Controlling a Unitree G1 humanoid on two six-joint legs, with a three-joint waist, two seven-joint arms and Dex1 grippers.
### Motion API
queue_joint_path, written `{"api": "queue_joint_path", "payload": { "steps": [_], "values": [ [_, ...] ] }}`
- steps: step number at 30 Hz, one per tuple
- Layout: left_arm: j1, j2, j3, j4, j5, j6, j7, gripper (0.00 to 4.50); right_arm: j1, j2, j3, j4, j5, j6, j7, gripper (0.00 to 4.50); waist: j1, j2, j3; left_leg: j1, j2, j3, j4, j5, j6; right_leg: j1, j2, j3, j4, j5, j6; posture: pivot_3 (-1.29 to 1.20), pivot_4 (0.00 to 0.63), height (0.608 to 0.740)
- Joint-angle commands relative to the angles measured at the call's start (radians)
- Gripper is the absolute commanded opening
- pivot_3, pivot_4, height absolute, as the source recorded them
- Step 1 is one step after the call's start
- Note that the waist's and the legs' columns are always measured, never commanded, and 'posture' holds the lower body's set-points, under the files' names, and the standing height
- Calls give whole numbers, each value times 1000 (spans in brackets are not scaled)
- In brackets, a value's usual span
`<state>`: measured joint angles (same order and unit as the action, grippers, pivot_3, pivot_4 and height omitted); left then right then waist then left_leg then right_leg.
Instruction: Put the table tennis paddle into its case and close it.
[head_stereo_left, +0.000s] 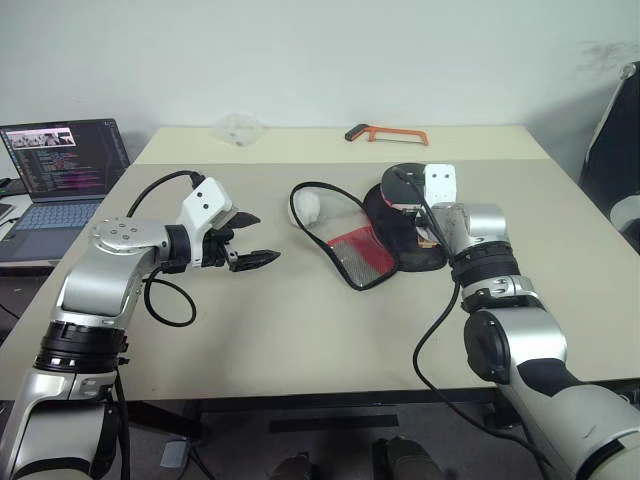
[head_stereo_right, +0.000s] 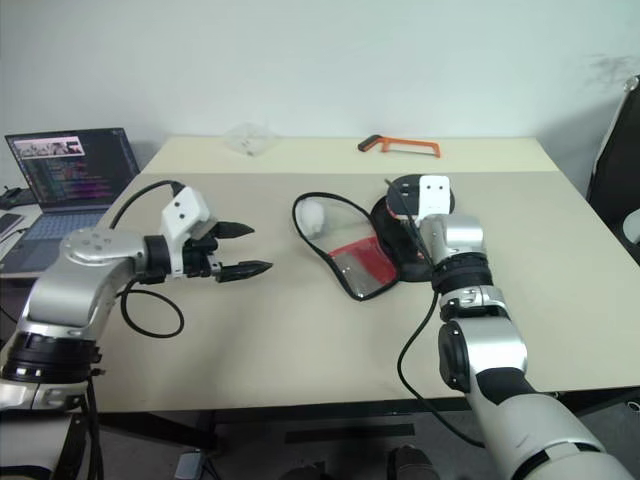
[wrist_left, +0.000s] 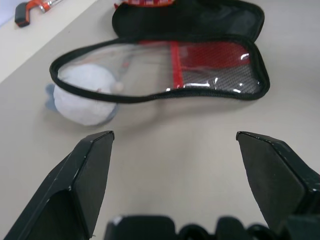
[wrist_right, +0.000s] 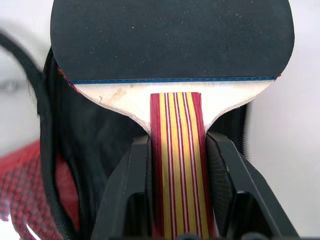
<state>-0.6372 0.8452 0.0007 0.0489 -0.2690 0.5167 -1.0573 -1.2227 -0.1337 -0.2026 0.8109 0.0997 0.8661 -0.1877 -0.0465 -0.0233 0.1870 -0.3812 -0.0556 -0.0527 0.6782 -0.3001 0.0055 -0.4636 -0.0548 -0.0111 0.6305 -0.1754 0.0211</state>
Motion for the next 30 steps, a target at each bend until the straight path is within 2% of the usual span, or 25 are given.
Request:
{"api": "queue_joint_path", "payload": {
  "steps": [1, 7, 30],
  "values": [
    [7, 25, 44, -58, -18, 10, 10, 4301, -40, -10, 17, -2, -7, -50, 32, 1102, 0, 0, 0, -2, 0, 0, 0, 0, 0, -2, 0, 0, 0, 0, 0, 0, 150, 740],
    [22, 26, 49, -81, -22, 28, 21, 4301, -49, 1, 61, 49, -11, -126, 117, 1102, -8, 0, 0, -3, 0, 1, 0, 0, 0, -4, 0, 1, 1, 0, 0, 0, 150, 740],
    [15, 33, 41, -75, -16, 32, 31, 4301, -54, -27, 60, 241, -11, -228, 153, 1102, -10, 0, 0, -2, 0, 2, 1, 0, 0, -5, 0, 2, 5, 0, 0, 0, 150, 740]
  ]
}}
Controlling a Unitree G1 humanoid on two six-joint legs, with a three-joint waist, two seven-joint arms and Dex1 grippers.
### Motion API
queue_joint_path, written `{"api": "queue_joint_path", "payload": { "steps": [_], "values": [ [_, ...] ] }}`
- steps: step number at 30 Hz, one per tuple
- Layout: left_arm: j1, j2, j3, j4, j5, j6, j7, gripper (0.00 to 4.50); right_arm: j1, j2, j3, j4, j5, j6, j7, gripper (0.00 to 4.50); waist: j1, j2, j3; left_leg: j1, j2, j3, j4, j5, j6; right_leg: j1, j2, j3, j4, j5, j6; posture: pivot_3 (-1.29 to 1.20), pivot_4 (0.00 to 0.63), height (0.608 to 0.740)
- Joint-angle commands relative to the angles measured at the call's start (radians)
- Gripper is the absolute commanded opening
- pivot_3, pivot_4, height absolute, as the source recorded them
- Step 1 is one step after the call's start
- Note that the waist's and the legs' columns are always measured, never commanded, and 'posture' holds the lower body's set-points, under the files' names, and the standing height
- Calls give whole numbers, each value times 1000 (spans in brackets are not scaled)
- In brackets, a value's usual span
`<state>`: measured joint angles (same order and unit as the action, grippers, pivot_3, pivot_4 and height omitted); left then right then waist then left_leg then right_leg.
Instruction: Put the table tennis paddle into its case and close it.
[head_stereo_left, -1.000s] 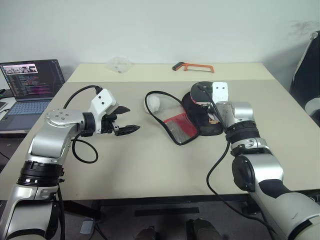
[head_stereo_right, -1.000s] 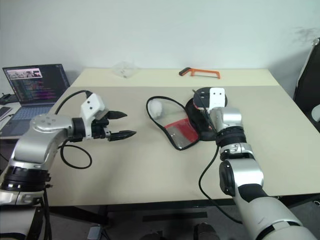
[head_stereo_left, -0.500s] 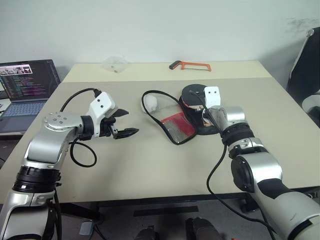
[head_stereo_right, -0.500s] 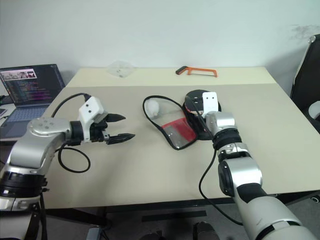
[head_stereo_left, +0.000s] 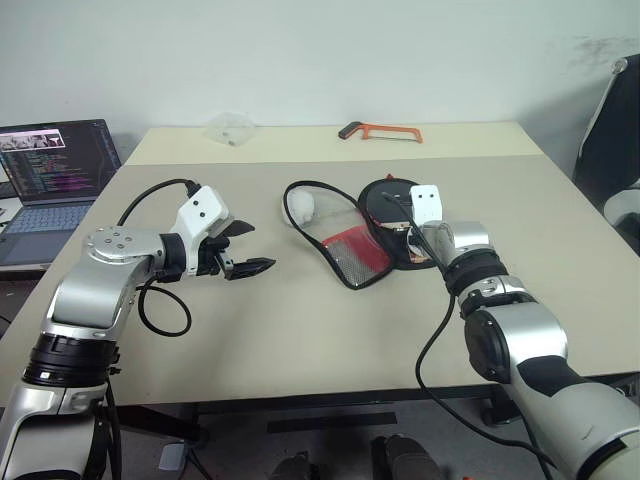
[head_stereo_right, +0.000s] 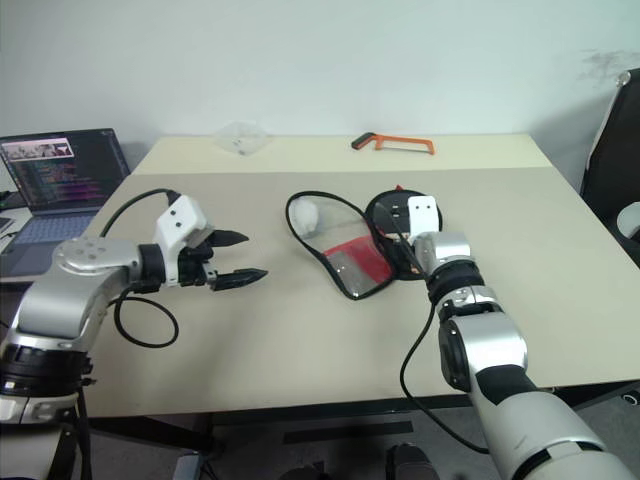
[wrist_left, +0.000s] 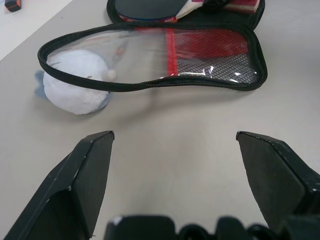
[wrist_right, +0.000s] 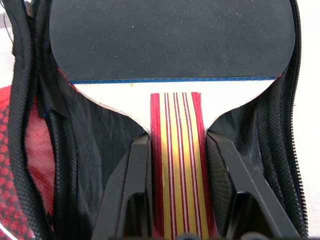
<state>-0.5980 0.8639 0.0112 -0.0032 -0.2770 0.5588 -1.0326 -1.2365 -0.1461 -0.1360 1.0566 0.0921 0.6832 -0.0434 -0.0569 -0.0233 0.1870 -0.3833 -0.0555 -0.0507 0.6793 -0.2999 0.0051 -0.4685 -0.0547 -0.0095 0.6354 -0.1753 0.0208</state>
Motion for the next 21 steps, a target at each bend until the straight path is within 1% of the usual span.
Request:
{"api": "queue_joint_path", "payload": {
  "steps": [1, 2, 3, 5, 10, 11, 12, 14, 15, 17, 19, 20, 21],
  "values": [
    [-25, 14, 30, -22, -8, -10, 6, 4301, -43, -16, -7, 1, -3, -52, 13, 1452, 0, 0, 0, 0, 0, 0, 0, 0, 0, 0, 0, 0, 0, 0, 0, 0, 150, 740],
    [-26, 14, 30, -22, -8, -11, 6, 4301, -45, -18, -7, 7, -4, -60, 15, 1814, 0, 0, 0, 0, 0, 0, 0, 0, 0, 0, 0, 0, 1, 0, 0, 0, 150, 740],
    [-28, 13, 29, -20, -7, -11, 7, 4301, -48, -20, -6, 12, -4, -66, 19, 1989, 0, 0, 0, 0, 0, 0, 0, 0, 0, 0, 0, 0, 1, 0, 0, 0, 150, 740],
    [-31, 13, 26, -16, -5, -13, 5, 4301, -51, -25, -2, 16, -6, -76, 33, 2601, 0, 0, 0, 0, 0, 0, 1, 0, 0, 0, 0, 0, 2, 0, 0, 0, 150, 740],
    [-42, 10, 18, -1, 0, -21, 0, 4301, -55, -42, 6, -6, -7, -57, 70, 4349, 0, 0, 0, 1, 0, 0, 1, 0, -1, 0, 0, 1, 6, 0, 0, 0, 150, 740],
    [-44, 8, 15, 4, 2, -23, -1, 4301, -55, -52, 2, -22, -1, -38, 81, 4471, 0, 0, 0, 2, -1, 0, 1, 0, -1, 0, 0, 1, 6, 0, 0, 0, 150, 740],
    [-45, 6, 13, 9, 3, -25, -2, 4301, -51, -65, 5, -49, 1, -23, 100, 4471, 0, 0, 0, 2, -1, 1, 1, 0, -1, 0, 0, 1, 6, 0, 0, 0, 150, 740],
    [-40, -2, 10, 22, 2, -27, -2, 4301, -24, -100, 7, -167, 25, 49, 170, 4471, 1, 0, 0, 2, -1, 1, 2, 0, -1, 0, 0, 1, 7, 0, 0, 0, 150, 740],
    [-32, -3, 8, 27, 6, -34, -2, 4301, 7, -117, 5, -276, 60, 110, 227, 4471, 1, 0, 0, 2, -1, 0, 2, 0, -1, 0, 0, 1, 7, 0, 0, 0, 150, 740],
    [-18, -7, 10, 27, 0, -37, -7, 4301, 109, -184, 26, -601, 161, 285, 371, 4471, 5, 0, 0, 1, -1, 0, 2, 0, 0, 0, 0, 0, 7, 0, 0, 0, 150, 740],
    [-16, -13, 14, 28, -12, -34, -13, 4301, 241, -258, 14, -888, 322, 425, 530, 4471, 12, 0, 0, 0, 0, -2, 2, -1, 2, 0, 0, -1, 8, 0, 0, 0, 150, 740],
    [-16, -16, 12, 30, -12, -36, -16, 4301, 309, -299, 17, -994, 378, 443, 601, 4471, 17, 0, 0, 0, 0, -2, 2, -2, 3, 1, 0, -1, 7, 0, 0, 0, 150, 740],
    [-18, -20, 3, 41, -6, -45, -19, 4301, 397, -353, 33, -1091, 402, 408, 677, 4471, 22, -1, -1, 0, 0, -2, 2, -2, 3, 1, 0, -2, 7, 0, 0, 0, 150, 740]
  ]
}}
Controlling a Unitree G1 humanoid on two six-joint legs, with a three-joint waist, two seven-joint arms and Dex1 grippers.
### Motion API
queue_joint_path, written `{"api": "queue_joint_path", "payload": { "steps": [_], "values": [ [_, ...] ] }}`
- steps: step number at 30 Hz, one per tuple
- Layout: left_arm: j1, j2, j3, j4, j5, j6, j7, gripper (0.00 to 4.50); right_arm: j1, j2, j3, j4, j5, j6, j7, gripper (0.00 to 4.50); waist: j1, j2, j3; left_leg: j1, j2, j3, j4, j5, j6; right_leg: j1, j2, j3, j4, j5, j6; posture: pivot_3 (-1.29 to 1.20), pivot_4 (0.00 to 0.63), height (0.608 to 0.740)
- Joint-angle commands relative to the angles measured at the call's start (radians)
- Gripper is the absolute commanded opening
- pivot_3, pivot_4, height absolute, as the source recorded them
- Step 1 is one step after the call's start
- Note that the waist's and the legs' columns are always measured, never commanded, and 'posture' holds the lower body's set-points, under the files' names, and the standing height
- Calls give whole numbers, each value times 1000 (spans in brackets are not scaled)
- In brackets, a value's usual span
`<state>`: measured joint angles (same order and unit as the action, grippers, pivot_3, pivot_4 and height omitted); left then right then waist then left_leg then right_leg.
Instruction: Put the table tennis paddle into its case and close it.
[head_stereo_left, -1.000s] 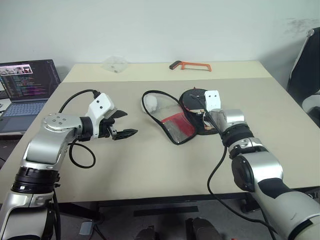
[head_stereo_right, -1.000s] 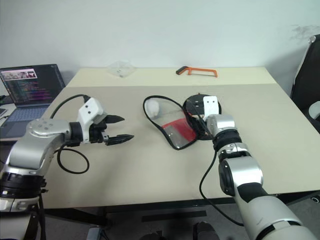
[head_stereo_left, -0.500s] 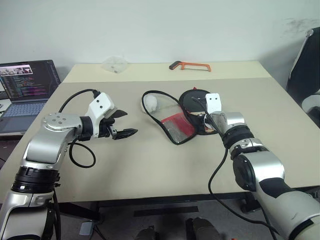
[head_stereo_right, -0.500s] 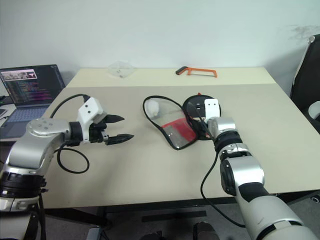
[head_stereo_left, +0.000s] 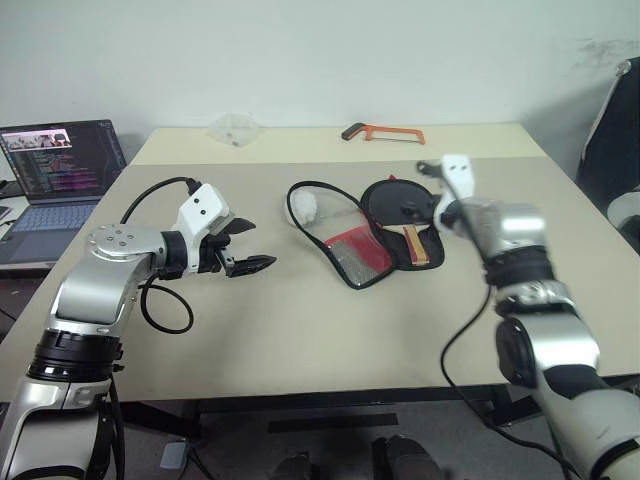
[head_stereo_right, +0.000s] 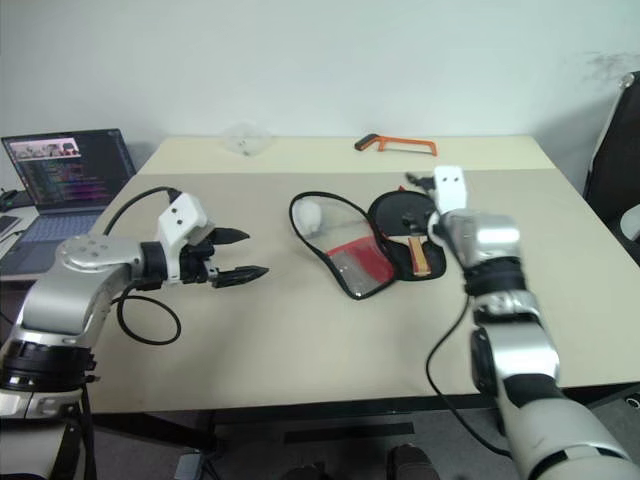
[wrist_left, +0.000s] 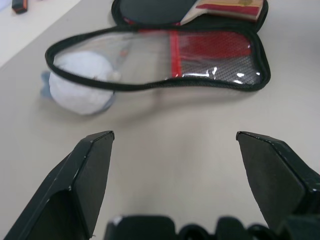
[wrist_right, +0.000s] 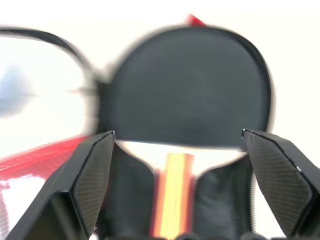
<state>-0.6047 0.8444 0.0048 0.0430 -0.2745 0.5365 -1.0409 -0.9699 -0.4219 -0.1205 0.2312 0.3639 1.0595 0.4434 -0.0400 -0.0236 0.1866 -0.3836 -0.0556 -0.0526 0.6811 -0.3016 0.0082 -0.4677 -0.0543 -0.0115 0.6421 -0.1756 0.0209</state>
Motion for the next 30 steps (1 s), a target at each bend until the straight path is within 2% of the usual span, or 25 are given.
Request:
{"api": "queue_joint_path", "payload": {
  "steps": [1, 4, 7, 10, 13, 16, 19, 26, 30],
  "values": [
    [-13, -6, 0, 7, -1, -32, -12, 4301, 201, -118, 26, -332, 139, -12, 242, 4471, 9, 0, 0, 1, 0, 0, 0, -1, 1, 1, 0, 0, 0, 0, 0, 0, 150, 740],
    [-47, -49, -37, 87, 33, -59, 3, 4301, 349, -193, 23, -461, 172, -117, 364, 4471, 12, 0, 0, 4, -2, 1, 1, -1, 2, 5, 0, -1, -4, 0, 1, 0, 150, 740],
    [-92, -103, -67, 174, 59, -64, 25, 4301, 420, -245, 45, -536, 187, -191, 460, 4471, 11, 0, 0, 14, -2, 2, 1, -1, 2, 16, 1, -2, -7, -1, 2, 0, 150, 740],
    [-136, -158, -106, 268, 93, -99, 32, 4301, 429, -251, 65, -546, 163, -240, 454, 4471, 6, -1, 0, 27, 2, 3, 1, -1, 2, 29, 3, -2, -11, -3, 7, 0, 150, 740],
    [-191, -228, -141, 394, 132, -140, 58, 4301, 428, -251, 68, -577, 175, -244, 442, 4471, 10, -1, 0, 31, 2, 3, 1, -1, 2, 33, 4, -1, -12, -2, 8, 0, 150, 740],
    [-235, -265, -152, 500, 168, -173, 81, 3667, 424, -256, 73, -590, 173, -242, 431, 4500, 11, -1, 0, 28, 2, 2, 1, -1, 2, 31, 3, -1, -13, 0, 3, 0, 150, 740],
    [-259, -300, -160, 563, 182, -190, 73, 2627, 430, -269, 59, -618, 188, -234, 428, 4500, 11, -1, 0, 21, 1, 2, 1, -1, 1, 24, 1, 0, -12, 2, 2, 0, 150, 740],
    [-342, -429, -148, 721, 210, -248, 140, 56, 420, -276, 71, -630, 168, -230, 380, 4500, 36, -1, 0, 18, -1, -1, 0, -1, 2, 23, 0, -1, -14, 2, 3, 0, 150, 740],
    [-362, -534, -148, 717, 205, -322, 183, 20, 430, -289, 86, -613, 128, -241, 349, 4500, 41, -1, 0, 19, -1, -1, 1, -1, 2, 24, 0, -1, -14, 2, 3, 0, 150, 740]
  ]
}}
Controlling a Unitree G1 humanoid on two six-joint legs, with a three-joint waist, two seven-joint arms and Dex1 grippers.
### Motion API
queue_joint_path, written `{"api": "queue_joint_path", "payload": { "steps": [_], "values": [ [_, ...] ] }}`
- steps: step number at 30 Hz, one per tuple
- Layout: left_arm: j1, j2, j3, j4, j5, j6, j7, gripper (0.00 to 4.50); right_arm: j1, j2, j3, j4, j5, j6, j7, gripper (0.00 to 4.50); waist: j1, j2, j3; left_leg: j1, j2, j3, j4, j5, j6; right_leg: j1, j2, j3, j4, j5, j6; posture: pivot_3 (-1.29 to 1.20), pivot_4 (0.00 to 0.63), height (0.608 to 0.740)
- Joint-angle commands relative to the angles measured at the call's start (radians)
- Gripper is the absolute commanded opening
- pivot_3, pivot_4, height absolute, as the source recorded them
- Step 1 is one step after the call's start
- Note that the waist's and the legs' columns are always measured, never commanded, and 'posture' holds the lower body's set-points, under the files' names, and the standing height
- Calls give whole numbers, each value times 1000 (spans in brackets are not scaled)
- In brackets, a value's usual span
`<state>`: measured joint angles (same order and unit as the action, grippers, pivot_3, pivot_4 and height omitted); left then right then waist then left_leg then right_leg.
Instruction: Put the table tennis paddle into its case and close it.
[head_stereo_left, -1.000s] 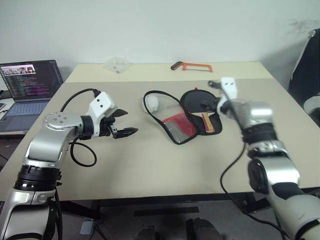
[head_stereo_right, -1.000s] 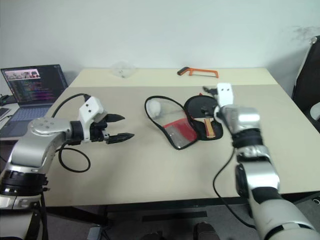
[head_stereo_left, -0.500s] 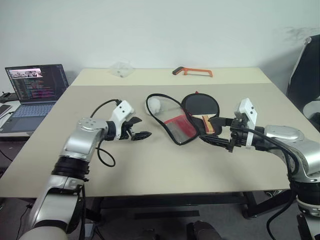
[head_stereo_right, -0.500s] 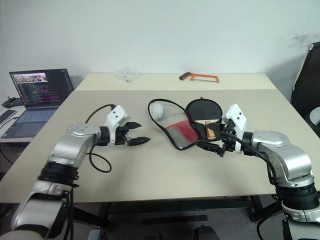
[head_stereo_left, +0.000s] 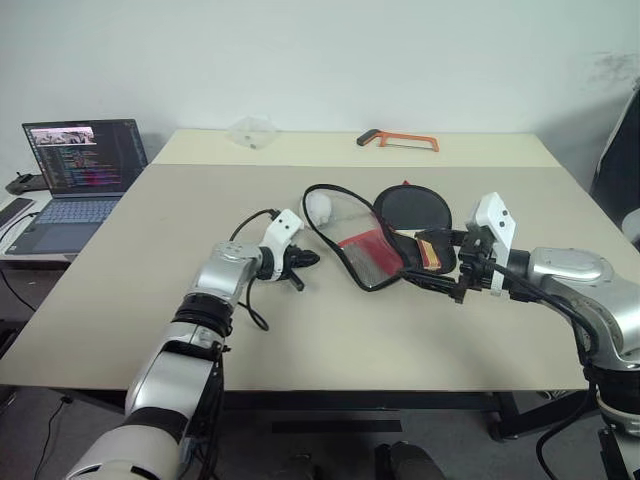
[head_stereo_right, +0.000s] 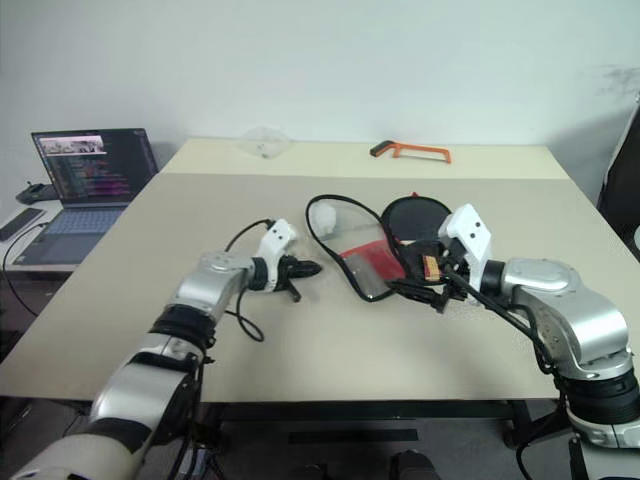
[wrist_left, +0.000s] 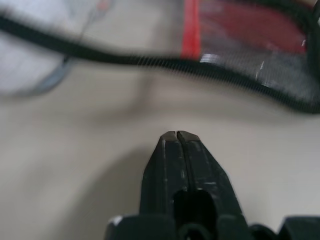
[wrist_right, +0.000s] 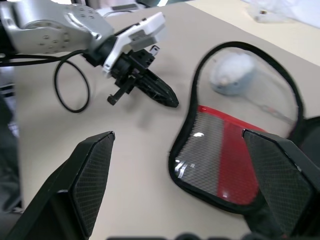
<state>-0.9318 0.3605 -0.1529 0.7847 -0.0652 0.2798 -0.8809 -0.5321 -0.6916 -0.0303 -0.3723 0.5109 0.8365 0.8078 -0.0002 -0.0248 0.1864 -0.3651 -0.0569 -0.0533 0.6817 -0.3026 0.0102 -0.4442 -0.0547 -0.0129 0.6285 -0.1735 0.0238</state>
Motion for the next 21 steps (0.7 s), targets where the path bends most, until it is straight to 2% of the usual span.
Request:
{"api": "queue_joint_path", "payload": {
  "steps": [1, 6, 11, 14, 18, 21],
  "values": [
    [-43, -76, 15, -36, -14, -69, 27, 20, -7, -21, -6, -11, -18, -16, -17, 4500, 1, 0, 0, 0, 0, 0, 0, 0, 0, 0, 0, 0, 0, 0, 0, 0, 150, 740],
    [-128, -234, 51, -64, -48, -139, 112, 20, -39, -29, -53, -30, 12, 2, -33, 4500, 2, -1, 0, 0, 0, 0, 0, 0, 0, 0, 0, 0, 0, 0, 0, 0, 150, 740],
    [-244, -413, 56, 28, 2, -252, 317, 20, -121, -37, -103, -28, 36, 24, -68, 4500, 6, -1, 1, 0, 0, 1, 0, 0, 0, 1, 0, 0, -1, 0, 1, 0, 150, 740],
    [-253, -485, 37, 95, 30, -265, 381, 20, -151, -39, -119, -26, 43, 42, -97, 4500, 5, -1, 1, 2, 0, 1, 0, -1, 1, 3, 0, 0, -2, 0, 2, 0, 150, 740],
    [-217, -471, 12, 92, 50, -235, 362, 20, -156, -75, -107, -36, 26, 83, -121, 4500, -5, -1, 1, 2, 0, 4, 0, -1, 2, 2, 1, 0, -1, -1, 3, 0, 150, 740],
    [-179, -351, 33, -26, 23, -158, 263, 20, -165, -43, -159, -10, 78, 150, -166, 4500, -9, -1, 1, 3, 1, 4, 0, -1, 2, 2, 2, 0, 0, -1, 3, 0, 150, 740]
  ]
}}
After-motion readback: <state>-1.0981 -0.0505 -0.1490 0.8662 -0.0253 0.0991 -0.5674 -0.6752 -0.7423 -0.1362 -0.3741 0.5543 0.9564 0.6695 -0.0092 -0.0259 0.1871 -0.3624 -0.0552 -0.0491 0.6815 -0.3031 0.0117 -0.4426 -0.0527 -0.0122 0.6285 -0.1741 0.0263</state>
